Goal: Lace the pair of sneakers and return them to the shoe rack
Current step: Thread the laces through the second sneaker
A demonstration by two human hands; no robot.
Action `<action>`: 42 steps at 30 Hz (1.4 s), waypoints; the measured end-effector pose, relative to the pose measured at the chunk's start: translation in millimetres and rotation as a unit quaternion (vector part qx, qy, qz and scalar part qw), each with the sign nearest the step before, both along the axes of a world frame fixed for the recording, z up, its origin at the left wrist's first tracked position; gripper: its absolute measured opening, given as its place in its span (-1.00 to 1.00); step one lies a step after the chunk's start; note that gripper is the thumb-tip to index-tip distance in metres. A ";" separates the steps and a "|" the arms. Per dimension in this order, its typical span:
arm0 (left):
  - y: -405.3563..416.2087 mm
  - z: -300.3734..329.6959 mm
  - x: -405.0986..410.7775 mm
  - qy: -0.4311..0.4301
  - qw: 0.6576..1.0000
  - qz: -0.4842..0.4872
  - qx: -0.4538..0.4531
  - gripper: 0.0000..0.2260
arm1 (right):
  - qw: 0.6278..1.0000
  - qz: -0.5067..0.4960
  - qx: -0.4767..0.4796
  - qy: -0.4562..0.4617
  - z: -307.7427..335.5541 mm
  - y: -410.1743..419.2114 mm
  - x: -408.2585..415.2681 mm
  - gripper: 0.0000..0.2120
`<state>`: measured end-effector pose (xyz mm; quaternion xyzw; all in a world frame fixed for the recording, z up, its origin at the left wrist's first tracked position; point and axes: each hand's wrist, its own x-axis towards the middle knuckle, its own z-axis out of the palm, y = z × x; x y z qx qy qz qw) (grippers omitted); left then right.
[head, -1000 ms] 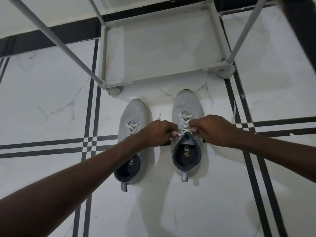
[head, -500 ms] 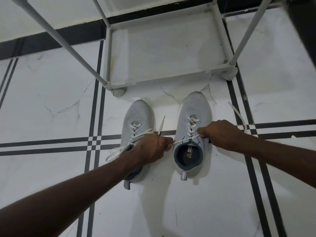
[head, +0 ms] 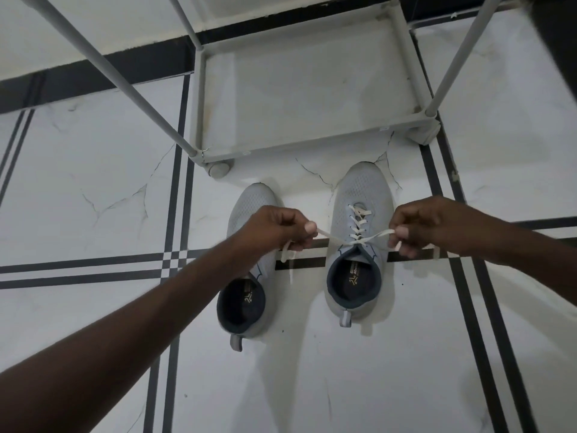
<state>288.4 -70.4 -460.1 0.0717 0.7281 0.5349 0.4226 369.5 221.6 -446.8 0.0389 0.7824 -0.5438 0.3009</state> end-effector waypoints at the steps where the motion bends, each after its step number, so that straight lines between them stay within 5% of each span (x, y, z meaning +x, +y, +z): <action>1: 2.9 1.1 -2.9 -0.033 0.999 0.006 0.015 -0.71 | 1.000 -0.009 -0.024 -0.002 0.1 -2.2 1.2 -0.91; 7: 37.2 -1.4 -9.1 -0.131 0.986 0.015 0.106 -0.85 | 0.982 -0.126 -0.133 -0.041 -16.6 -26.6 -0.5 -0.74; 10: 50.1 -6.9 -9.8 -0.133 0.985 0.051 0.098 -0.87 | 0.971 -0.180 -0.149 -0.042 -21.3 -38.3 -2.9 -0.84; 15: 62.1 -19.6 -2.8 -0.069 0.990 0.120 0.012 -0.73 | 0.969 -0.229 -0.068 0.062 -21.1 -52.1 -4.5 -0.87; 19: 66.6 -27.9 -2.6 -0.083 0.987 0.138 0.010 -0.82 | 0.961 -0.247 -0.012 0.122 -22.6 -62.1 -2.9 -0.91; 28: 70.3 -29.1 -5.4 -0.112 0.986 0.115 0.042 -0.74 | 0.976 -0.146 0.029 0.159 -21.8 -58.1 -8.3 -0.69; 42: 67.7 -26.6 0.6 -0.209 0.973 0.058 0.081 -0.91 | 0.984 -0.139 -0.024 0.108 -28.9 -54.2 -13.7 -0.77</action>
